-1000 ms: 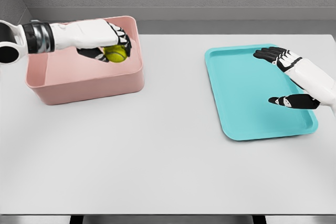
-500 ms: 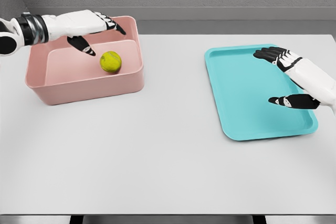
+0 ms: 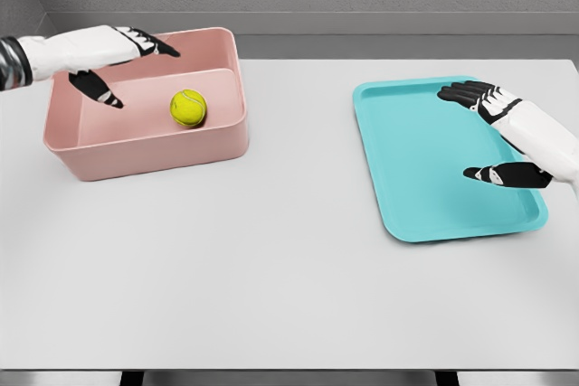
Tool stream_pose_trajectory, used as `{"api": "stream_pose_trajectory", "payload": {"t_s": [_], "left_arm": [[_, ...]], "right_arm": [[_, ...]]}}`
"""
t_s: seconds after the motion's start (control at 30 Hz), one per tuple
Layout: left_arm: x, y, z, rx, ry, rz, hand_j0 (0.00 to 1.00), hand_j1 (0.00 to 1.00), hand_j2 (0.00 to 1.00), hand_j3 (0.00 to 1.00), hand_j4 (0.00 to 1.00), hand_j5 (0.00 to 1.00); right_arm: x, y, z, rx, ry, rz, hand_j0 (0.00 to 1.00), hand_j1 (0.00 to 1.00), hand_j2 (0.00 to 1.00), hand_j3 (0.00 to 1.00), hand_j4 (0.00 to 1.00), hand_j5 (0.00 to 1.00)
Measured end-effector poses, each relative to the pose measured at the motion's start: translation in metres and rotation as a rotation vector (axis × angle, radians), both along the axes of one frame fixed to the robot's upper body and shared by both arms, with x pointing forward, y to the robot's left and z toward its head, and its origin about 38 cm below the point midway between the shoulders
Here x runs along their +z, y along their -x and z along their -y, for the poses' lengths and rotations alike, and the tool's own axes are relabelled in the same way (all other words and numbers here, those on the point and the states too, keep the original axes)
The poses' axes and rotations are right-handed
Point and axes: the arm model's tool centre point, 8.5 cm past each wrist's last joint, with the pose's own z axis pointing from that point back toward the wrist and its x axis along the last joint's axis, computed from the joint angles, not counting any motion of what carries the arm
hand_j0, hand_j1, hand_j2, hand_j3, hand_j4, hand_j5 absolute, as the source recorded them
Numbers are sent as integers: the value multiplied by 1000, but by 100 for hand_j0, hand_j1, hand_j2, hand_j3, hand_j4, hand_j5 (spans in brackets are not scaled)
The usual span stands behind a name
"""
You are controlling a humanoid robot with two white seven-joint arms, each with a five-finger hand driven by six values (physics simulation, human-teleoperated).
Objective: Put the tennis from the blue tray into the pink basket with both arms
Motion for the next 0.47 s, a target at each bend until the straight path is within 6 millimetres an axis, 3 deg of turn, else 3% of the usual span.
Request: {"api": "stream_pose_trajectory", "payload": {"t_s": [0.17,0.47], "left_arm": [[-11,16,-20,23,18,-35,100,100,100,100,100,100],[4,32,-65,102,54,-39,100,100,100,100,100,100]], "right_arm": [[0,0,0,0,0,0,100,100,100,100,100,100],[0,0,0,-1,0,-1,100,100,100,100,100,100]]}}
